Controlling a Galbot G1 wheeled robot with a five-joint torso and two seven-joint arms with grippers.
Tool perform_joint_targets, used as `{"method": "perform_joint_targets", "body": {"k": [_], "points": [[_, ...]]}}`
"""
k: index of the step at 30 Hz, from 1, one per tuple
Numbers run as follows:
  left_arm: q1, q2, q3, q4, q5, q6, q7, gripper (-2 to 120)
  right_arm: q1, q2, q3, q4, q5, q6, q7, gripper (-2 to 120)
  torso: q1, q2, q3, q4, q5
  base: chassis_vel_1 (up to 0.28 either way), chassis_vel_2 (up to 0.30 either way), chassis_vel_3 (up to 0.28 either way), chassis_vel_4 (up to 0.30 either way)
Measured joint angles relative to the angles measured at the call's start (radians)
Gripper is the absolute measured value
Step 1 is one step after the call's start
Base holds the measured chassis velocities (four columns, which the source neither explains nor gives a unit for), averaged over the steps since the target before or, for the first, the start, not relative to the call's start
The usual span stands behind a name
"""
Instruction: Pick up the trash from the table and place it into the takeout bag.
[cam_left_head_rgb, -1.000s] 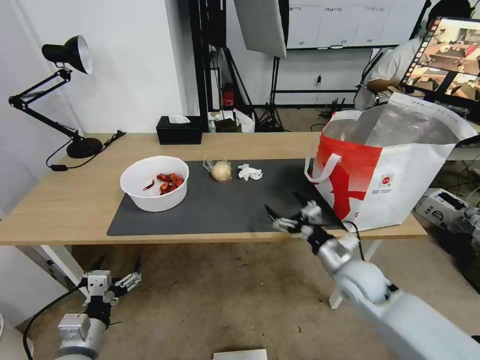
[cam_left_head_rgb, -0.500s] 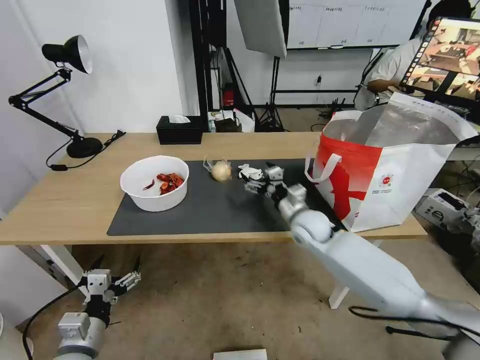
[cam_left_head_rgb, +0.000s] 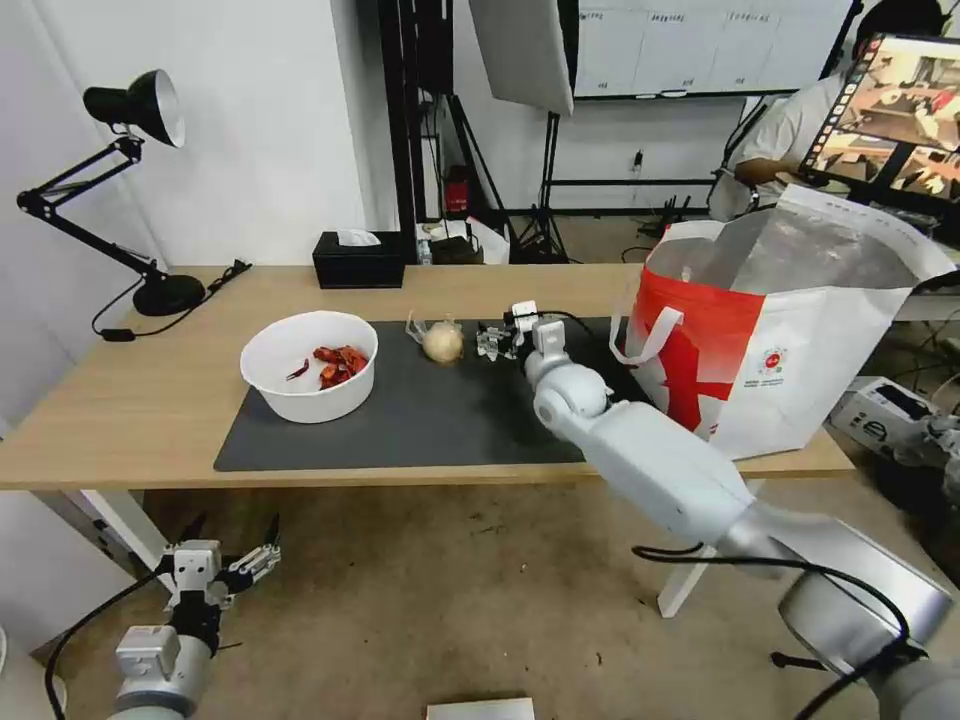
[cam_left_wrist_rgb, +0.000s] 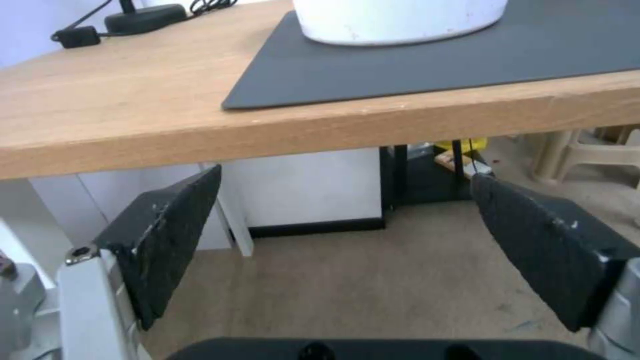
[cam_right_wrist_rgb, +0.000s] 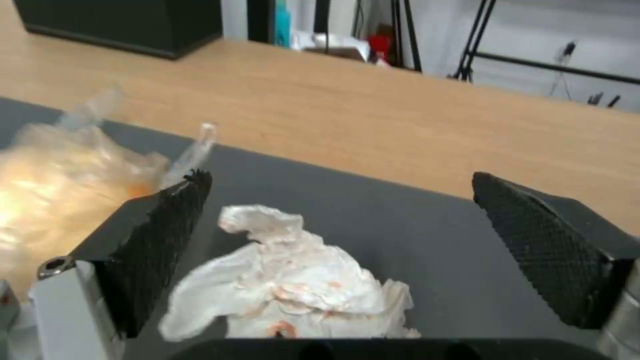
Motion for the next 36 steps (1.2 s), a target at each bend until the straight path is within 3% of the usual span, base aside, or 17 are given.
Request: {"method": "perform_joint_targets", "body": {"k": [7, 23, 36], "points": [[-0.004, 0.000, 0.003, 0.007, -0.001, -0.002, 0.000, 100, 0.007, 0.044, 0.019, -0.090, -0.004, -0.014, -0.031, 100, 0.000, 0.000, 0.000, 0.0000, 0.0002, 0.000, 0.000, 0.000, 0.000], [-0.011, -0.004, 0.008, 0.013, -0.001, -0.007, 0.001, 100, -0.020, 0.068, 0.035, -0.123, -0.011, -0.017, -0.030, 97, 0.000, 0.000, 0.000, 0.0000, 0.0002, 0.000, 0.000, 0.000, 0.000], [-0.008, -0.008, 0.015, 0.013, -0.003, -0.018, 0.001, 100, -0.027, 0.064, 0.039, -0.105, 0.008, -0.015, -0.023, 51, 0.000, 0.000, 0.000, 0.0000, 0.0002, 0.000, 0.000, 0.000, 0.000]]}}
